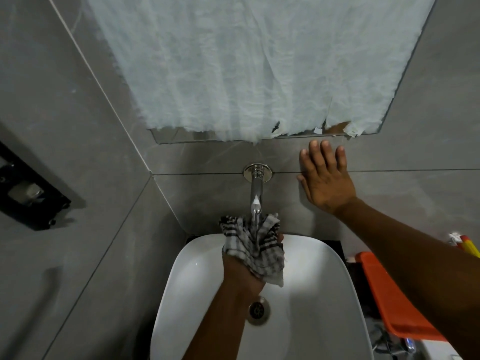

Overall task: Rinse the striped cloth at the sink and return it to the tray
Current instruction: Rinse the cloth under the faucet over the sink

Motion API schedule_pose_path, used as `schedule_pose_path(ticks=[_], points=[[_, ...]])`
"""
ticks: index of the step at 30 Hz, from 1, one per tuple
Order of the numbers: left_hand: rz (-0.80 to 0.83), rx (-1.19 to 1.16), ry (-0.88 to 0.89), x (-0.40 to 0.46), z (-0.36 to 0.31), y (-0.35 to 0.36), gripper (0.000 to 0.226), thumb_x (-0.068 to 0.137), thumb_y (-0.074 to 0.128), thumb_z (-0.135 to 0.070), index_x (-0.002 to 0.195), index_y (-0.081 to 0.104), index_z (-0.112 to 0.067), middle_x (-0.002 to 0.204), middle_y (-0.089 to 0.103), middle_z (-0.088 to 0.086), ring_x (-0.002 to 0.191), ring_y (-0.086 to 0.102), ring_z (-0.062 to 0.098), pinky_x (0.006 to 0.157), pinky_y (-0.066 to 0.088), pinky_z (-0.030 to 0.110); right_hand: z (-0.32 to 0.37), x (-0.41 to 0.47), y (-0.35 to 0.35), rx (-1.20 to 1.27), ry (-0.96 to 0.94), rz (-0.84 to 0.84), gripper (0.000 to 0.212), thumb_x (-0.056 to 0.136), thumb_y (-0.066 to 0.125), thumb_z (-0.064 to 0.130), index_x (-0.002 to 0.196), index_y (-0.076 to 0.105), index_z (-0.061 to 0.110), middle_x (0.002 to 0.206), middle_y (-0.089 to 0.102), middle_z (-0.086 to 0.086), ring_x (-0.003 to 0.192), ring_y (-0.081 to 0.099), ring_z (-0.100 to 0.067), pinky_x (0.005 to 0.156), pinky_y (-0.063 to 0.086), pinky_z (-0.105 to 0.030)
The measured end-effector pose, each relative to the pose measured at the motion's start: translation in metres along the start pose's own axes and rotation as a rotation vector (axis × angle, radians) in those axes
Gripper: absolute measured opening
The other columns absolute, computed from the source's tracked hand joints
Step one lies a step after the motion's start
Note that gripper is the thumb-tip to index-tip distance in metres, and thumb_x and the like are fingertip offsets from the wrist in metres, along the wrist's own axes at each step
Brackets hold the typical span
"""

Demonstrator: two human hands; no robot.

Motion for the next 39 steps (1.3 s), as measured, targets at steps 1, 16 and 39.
schedule_pose_path(ticks=[1,16,39], points=[[-0.027,0.115,0.032,0.002,-0.009,-0.001,0.064,0.098,0.026,-0.057,0.124,0.062,-0.011,0.119,0.073,0.012,0.109,0.068,0.026,0.105,0.044,0.043,0.0,0.0,0.001,-0.002,0.002,-0.003,0.072,0.097,0.054,0.038,0.152,0.022,0.005,0.163,-0.027,-0.007,0.15,-0.023,-0.027,0.121,-0.01,-0.05],[-0.509,2.272,0.114,0.061,-0.088,0.126,0.054,0.102,0.043,-0.038,0.141,0.049,0.0,0.149,0.046,0.021,0.141,0.038,0.037,0.12,0.022,0.043,-0.004,-0.007,0.015,0.033,-0.015,-0.03,0.076,0.095,0.056,0.04,0.154,0.02,0.01,0.165,-0.019,-0.006,0.152,-0.015,-0.028,0.121,-0.002,-0.053],[-0.36,1.253,0.456,0.055,-0.102,0.084,0.054,0.084,0.066,-0.04,0.124,0.059,-0.005,0.108,0.07,0.009,0.08,0.065,0.017,0.053,0.046,0.022,-0.003,-0.004,0.007,0.069,0.01,-0.009,0.07,0.093,0.059,0.036,0.151,0.032,0.007,0.163,-0.025,-0.003,0.151,-0.021,-0.025,0.118,0.003,-0.055]])
Point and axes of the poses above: each hand's wrist, its own x-axis towards the middle knuckle, its own y-axis out of the palm, z = x × y, the point moved 8 cm from there along x, towards the middle knuckle
